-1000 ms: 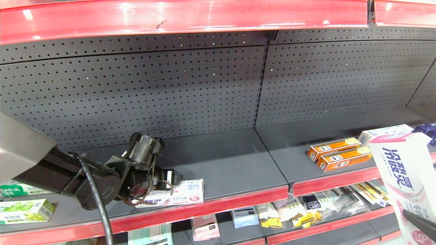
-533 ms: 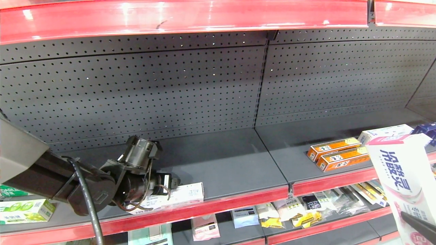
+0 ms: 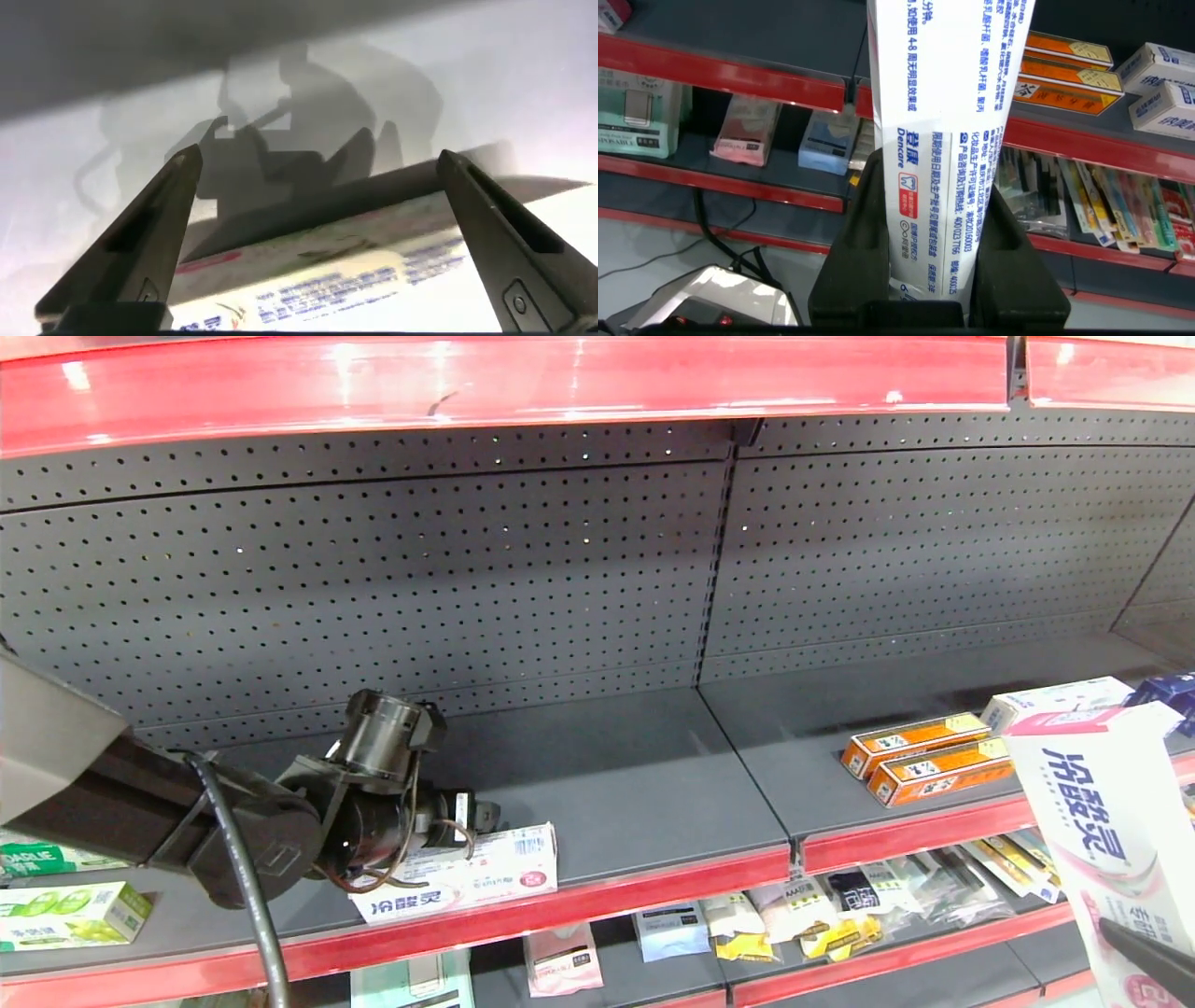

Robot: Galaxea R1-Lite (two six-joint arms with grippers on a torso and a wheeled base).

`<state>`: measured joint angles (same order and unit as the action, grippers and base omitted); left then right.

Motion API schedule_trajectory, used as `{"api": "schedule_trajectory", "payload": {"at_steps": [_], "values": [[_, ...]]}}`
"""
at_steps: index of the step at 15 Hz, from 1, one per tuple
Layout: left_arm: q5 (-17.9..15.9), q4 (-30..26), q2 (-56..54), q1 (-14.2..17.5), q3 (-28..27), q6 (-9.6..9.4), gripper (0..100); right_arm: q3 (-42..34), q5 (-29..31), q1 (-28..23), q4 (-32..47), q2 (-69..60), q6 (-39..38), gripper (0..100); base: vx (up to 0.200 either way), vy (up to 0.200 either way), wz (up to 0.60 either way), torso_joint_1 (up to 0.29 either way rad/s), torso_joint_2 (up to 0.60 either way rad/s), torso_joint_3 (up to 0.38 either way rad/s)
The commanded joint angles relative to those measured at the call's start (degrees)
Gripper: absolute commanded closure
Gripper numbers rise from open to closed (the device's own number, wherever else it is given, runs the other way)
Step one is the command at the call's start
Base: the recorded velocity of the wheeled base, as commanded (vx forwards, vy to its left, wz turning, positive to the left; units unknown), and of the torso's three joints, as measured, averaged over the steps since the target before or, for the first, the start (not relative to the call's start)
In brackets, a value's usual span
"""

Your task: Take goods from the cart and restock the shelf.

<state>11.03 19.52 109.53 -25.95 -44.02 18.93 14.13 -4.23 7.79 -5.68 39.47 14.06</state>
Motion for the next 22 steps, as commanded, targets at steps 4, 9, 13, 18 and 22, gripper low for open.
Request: {"api": "schedule_trajectory", "payload": {"at_steps": [4,9,13,18,22], "values": [[0.1,0.0,-3.8,0.4,-0.1,0.23,0,-0.2,0.0,0.0,0.0,0.7,-0.2,100,0.0,0.0,0.0,0.0,0.0,0.0],[-0.1,-0.1,-14.2,4.3,6.1,-2.41,0,1.0,0.5,-0.5,-0.6,3.5,-0.2,100,0.0,0.0,0.0,0.0,0.0,0.0],[-1.5,-1.1,-28.6,5.7,14.6,-5.84,0,0.7,1.2,-1.3,0.0,4.6,-0.1,100,0.0,0.0,0.0,0.0,0.0,0.0],[-3.1,-20.0,-50.5,5.8,16.2,-7.24,0,0.5,1.1,-1.3,-0.4,6.5,0.3,100,0.0,0.0,0.0,0.0,0.0,0.0],[-9.2,-38.7,-75.8,5.7,16.2,-15.59,0,0.5,1.2,-1.3,-0.1,5.9,1.3,100,0.0,0.0,0.0,0.0,0.0,0.0]]}}
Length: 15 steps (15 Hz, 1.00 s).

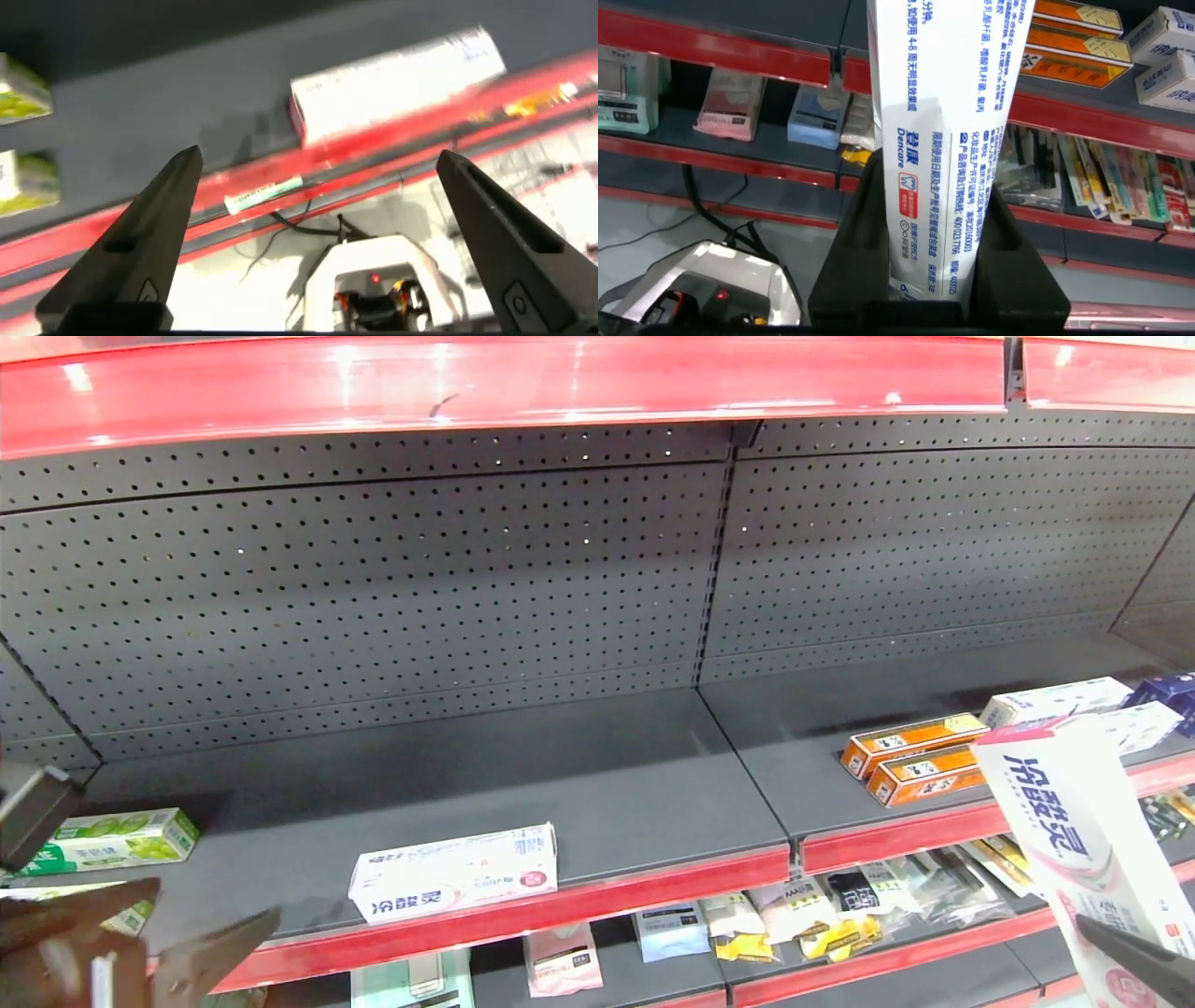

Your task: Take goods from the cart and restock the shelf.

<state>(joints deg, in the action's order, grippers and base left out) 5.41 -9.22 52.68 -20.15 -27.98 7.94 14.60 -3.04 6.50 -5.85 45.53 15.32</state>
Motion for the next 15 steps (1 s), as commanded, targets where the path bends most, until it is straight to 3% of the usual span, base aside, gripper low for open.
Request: {"api": "schedule_trajectory", "payload": {"at_steps": [1,2,6,8,12,14,15], "values": [[-4.8,-13.6,-24.3,-0.2,-0.1,-6.62,0,0.1,0.0,0.1,0.1,-0.2,0.3,100,0.0,0.0,0.0,0.0,0.0,0.0],[-4.9,-16.1,-28.7,-0.2,-0.1,-7.94,0,0.1,0.3,0.1,0.1,-0.2,1.3,100,0.0,0.0,0.0,0.0,0.0,0.0],[-4.4,-18.8,-36.6,-0.2,0.4,-8.55,0,0.9,1.3,0.0,0.0,0.1,2.3,100,0.0,0.0,0.0,0.0,0.0,0.0],[-2.9,-19.7,-39.1,-0.2,2.3,-10.31,0,1.1,1.4,0.0,-0.3,0.0,2.3,100,0.0,0.0,0.0,0.0,0.0,0.0],[-2.5,-19.6,-42.8,-0.1,6.1,-10.57,0,1.0,1.2,0.1,-0.2,0.1,2.3,100,0.0,0.0,0.0,0.0,0.0,0.0],[0.5,-19.4,-42.1,0.0,6.3,-10.4,0,1.0,1.3,0.1,-0.2,0.3,2.3,100,0.0,0.0,0.0,0.0,0.0,0.0],[4.2,-19.3,-42.3,0.0,7.1,-10.4,0,1.0,1.3,0.1,-0.1,0.5,2.3,100,0.0,0.0,0.0,0.0,0.0,0.0]]}}
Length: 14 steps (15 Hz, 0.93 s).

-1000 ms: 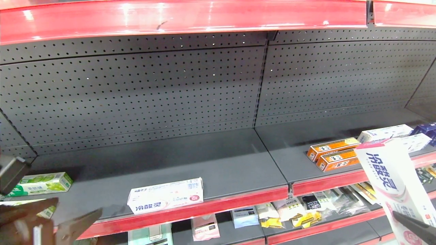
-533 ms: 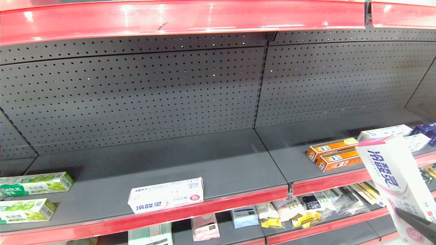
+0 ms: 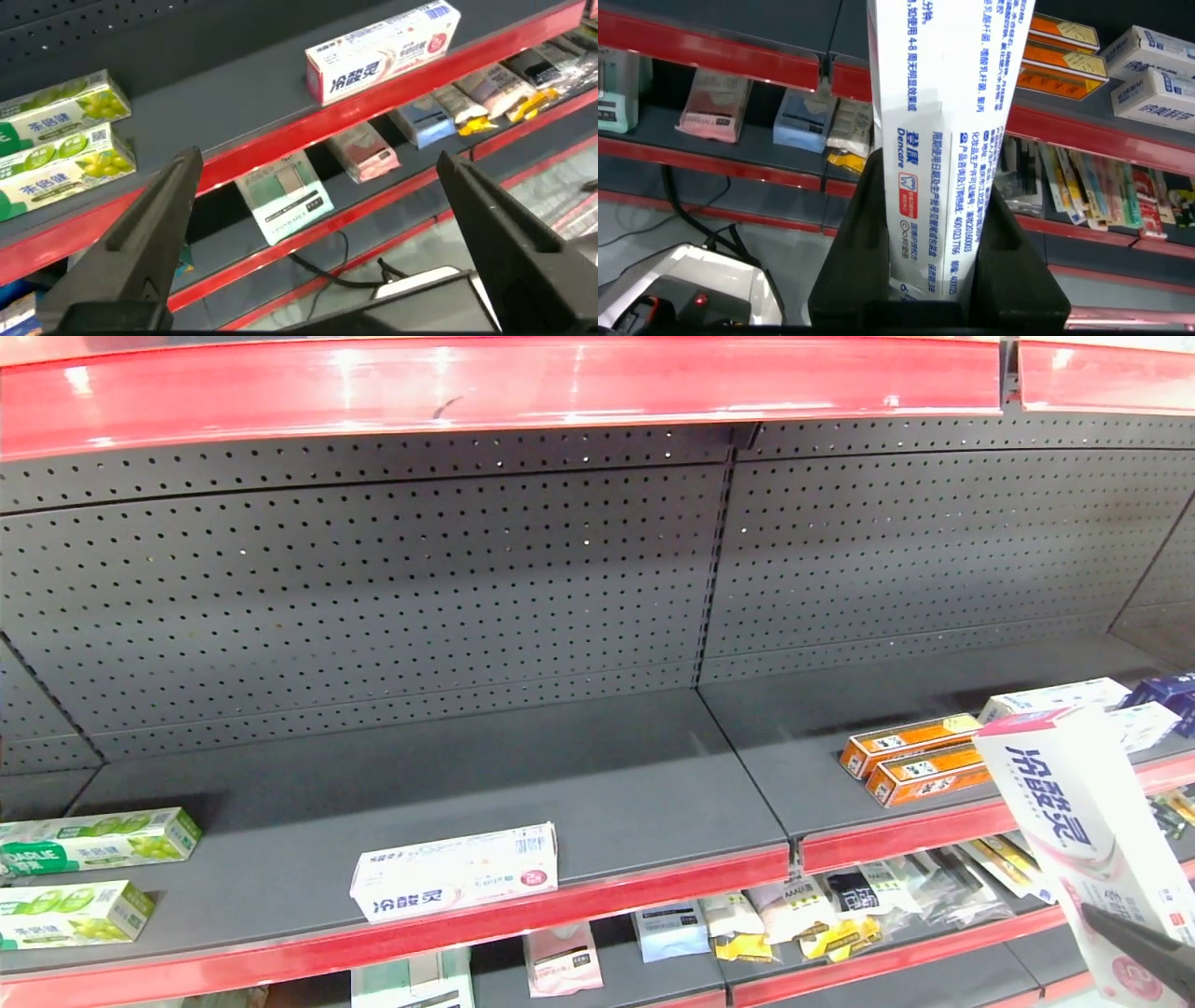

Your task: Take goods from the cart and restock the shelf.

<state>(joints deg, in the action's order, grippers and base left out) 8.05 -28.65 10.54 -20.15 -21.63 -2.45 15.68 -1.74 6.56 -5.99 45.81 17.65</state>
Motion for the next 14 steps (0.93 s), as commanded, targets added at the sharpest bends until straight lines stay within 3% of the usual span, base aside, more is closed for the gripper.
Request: {"api": "schedule_trajectory", "payload": {"at_steps": [1,2,5,6,14], "values": [[2.5,0.1,0.0,0.3,0.7,0.34,0,0.0,0.0,0.0,0.0,0.5,0.0,100,0.0,0.0,0.0,0.0,0.0,0.0],[2.8,0.3,0.3,1.5,0.5,0.96,0,-0.2,0.0,0.0,0.0,0.6,0.0,100,0.0,0.0,0.0,0.0,0.0,0.0],[2.5,2.3,3.0,10.7,0.9,2.98,0,-0.4,0.0,0.0,-0.1,1.0,0.0,100,0.0,0.0,0.0,0.0,0.0,0.0],[2.5,3.0,3.8,12.0,0.9,3.07,0,-0.3,0.0,0.0,-0.1,1.2,0.0,100,0.0,0.0,0.6,0.002,0.0,0.002],[2.0,3.2,3.2,12.2,2.1,2.89,0,0.0,-0.1,0.1,-0.3,2.3,0.1,100,0.0,0.0,0.6,0.006,0.0,0.003]]}}
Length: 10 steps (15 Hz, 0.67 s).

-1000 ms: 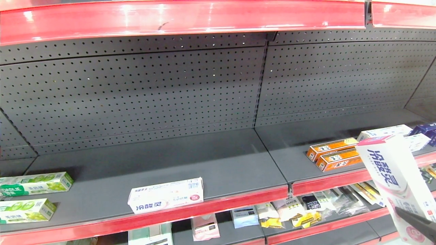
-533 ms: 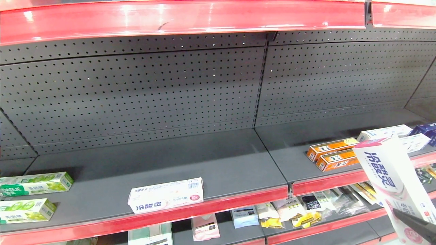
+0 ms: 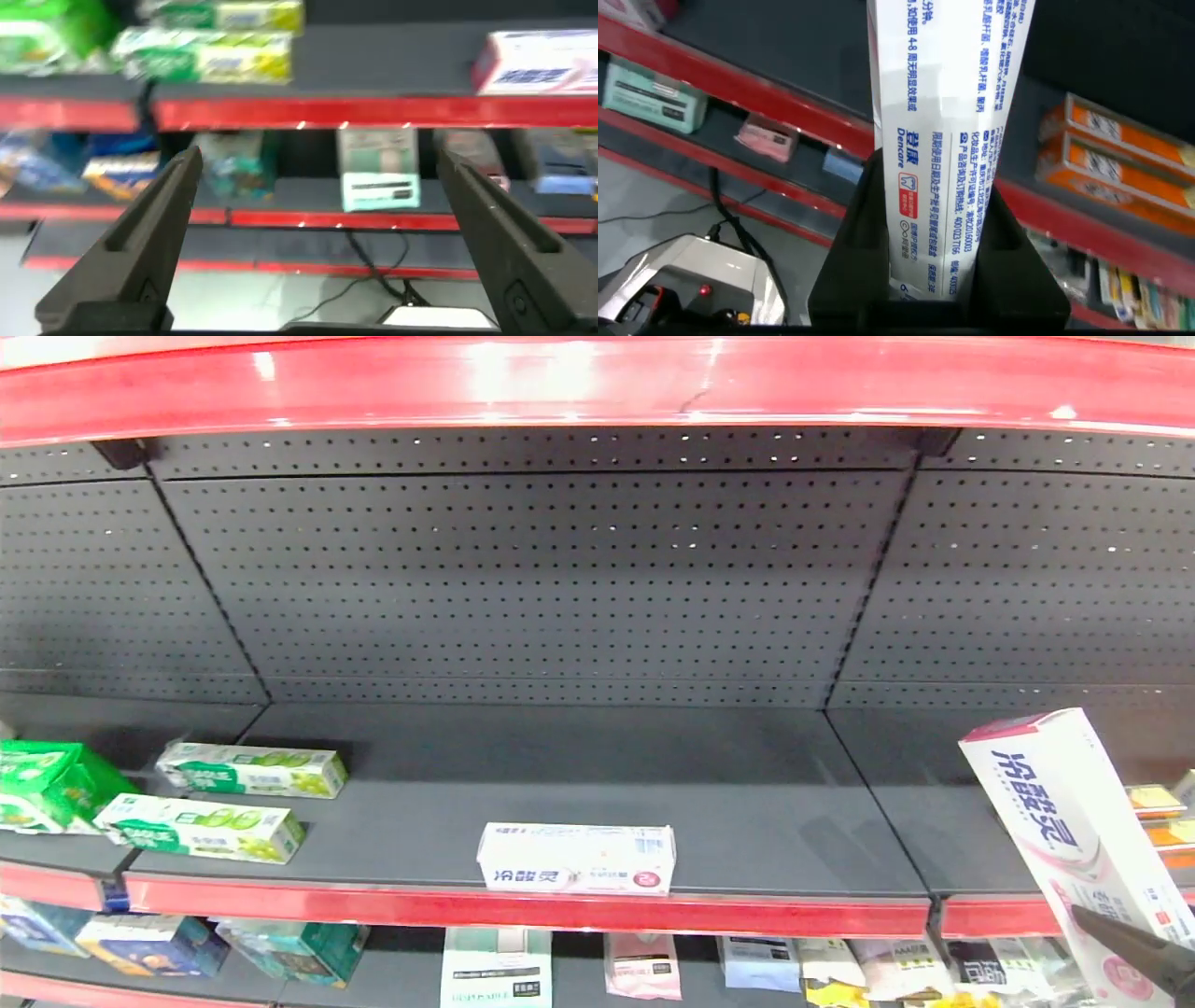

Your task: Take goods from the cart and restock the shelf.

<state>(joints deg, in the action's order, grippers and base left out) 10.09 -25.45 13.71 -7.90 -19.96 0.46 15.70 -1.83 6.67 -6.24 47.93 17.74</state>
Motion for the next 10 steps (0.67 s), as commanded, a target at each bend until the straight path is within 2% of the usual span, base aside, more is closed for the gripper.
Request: {"api": "schedule_trajectory", "payload": {"at_steps": [1,3,4,5,7,10], "values": [[-0.1,0.1,-0.4,0.0,0.7,-0.02,0,-0.1,0.0,0.0,0.0,0.1,0.0,100,0.0,0.0,0.6,-0.002,0.0,-0.002],[-0.5,0.1,-2.5,-0.1,1.9,-0.02,0,-0.1,0.0,0.0,0.0,0.5,0.0,100,0.0,0.0,0.6,0.005,0.0,-0.002],[-1.0,0.2,-3.6,-0.1,2.5,0.06,0,0.0,0.0,0.0,0.0,0.7,0.0,100,0.0,0.0,0.0,0.0,0.0,0.0],[-3.7,0.1,-7.6,-0.2,3.8,0.06,0,0.8,0.1,-0.1,-0.1,1.9,0.0,100,0.0,0.0,0.0,0.0,0.0,0.0],[-5.9,1.0,-8.0,-0.2,4.5,1.12,0,2.4,0.2,-0.1,-0.1,4.7,0.0,100,0.0,0.0,0.0,0.0,0.0,0.0],[-7.6,5.2,-8.0,-0.2,8.4,0.06,0,5.5,0.2,-1.3,-4.5,12.1,0.1,100,0.0,0.0,0.0,0.0,0.0,0.0]]}}
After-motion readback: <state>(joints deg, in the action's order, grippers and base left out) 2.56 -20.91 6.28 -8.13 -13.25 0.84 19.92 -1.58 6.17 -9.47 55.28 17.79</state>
